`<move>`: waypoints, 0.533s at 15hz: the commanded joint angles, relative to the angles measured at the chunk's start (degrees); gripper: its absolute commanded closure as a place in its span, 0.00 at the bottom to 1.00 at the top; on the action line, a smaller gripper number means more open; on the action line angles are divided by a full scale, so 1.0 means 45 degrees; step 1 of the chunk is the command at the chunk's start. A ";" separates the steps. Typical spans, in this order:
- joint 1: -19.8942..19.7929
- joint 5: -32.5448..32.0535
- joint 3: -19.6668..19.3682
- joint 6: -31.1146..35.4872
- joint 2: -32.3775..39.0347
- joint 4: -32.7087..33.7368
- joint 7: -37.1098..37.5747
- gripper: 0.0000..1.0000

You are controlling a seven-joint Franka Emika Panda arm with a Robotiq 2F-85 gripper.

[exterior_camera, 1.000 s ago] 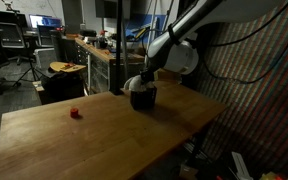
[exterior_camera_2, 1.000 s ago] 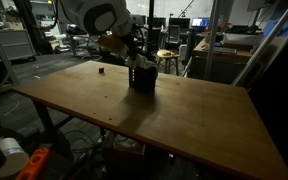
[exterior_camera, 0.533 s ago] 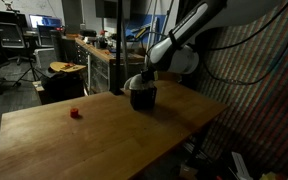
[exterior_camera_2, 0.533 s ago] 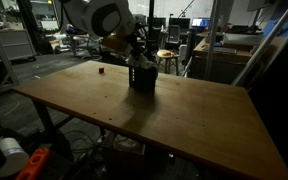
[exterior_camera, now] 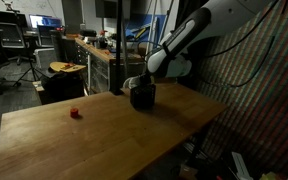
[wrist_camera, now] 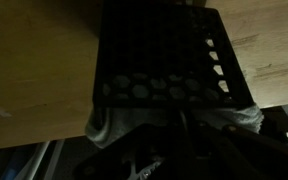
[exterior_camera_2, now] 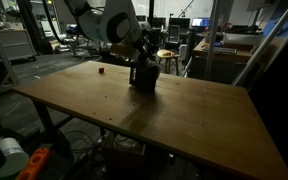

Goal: Pick up the cloth and put it in the box

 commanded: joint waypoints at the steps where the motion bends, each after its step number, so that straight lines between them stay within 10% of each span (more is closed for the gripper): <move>1: 0.1009 0.0041 -0.0898 -0.0473 0.0803 0.1110 0.0275 0.95; 8: 0.1778 -0.0052 -0.1585 -0.1297 0.1068 0.1732 0.0378 0.96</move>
